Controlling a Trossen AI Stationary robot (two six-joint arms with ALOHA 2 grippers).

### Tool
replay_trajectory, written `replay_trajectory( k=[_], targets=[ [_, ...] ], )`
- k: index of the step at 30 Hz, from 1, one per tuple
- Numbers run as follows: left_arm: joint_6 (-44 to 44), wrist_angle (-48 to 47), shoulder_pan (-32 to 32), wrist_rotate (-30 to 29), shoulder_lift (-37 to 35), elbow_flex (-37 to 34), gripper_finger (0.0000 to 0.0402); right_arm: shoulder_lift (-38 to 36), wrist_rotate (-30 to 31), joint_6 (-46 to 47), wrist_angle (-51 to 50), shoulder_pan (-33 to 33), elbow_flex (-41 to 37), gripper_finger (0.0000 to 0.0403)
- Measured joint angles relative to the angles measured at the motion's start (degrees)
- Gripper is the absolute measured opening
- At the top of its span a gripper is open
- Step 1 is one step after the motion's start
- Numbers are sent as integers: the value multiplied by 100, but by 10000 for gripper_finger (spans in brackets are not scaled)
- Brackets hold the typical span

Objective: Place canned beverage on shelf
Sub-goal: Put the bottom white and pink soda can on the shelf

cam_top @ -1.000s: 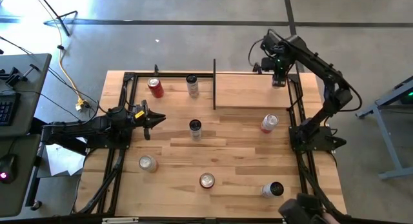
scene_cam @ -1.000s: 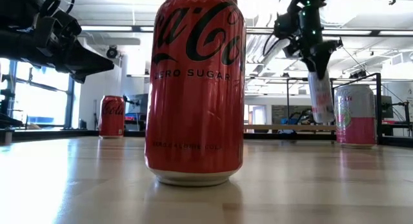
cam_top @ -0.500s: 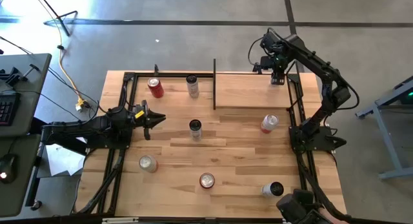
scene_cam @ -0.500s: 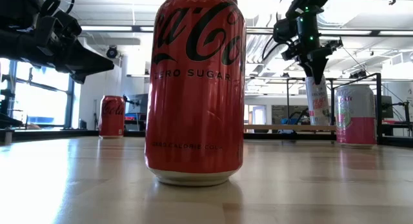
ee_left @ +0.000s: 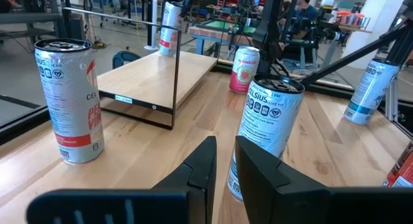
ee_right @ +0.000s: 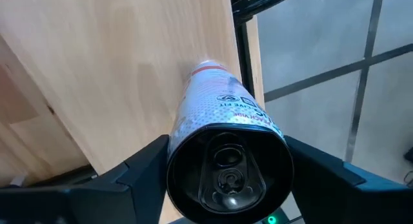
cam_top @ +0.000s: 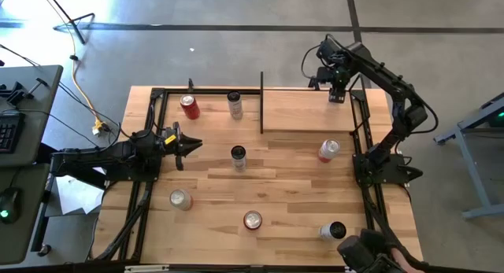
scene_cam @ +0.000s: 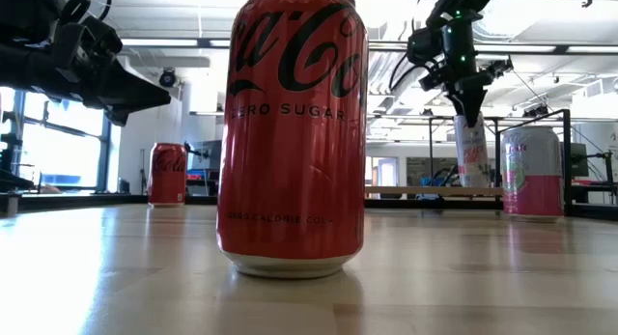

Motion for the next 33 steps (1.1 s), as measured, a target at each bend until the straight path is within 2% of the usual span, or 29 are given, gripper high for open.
replay_trajectory(
  k=[4,20,26,33],
  targets=[
    [-34,0,2,19,0,0,48,0,104,49,7,0,0,277],
    [-233,17,0,45,0,0,48,0,143,341,-205,2,239,283],
    [-244,20,1,43,0,0,48,-2,-16,724,-365,-38,605,283],
    [-284,20,0,45,0,0,48,-2,-187,1438,-413,-245,638,284]
  ],
)
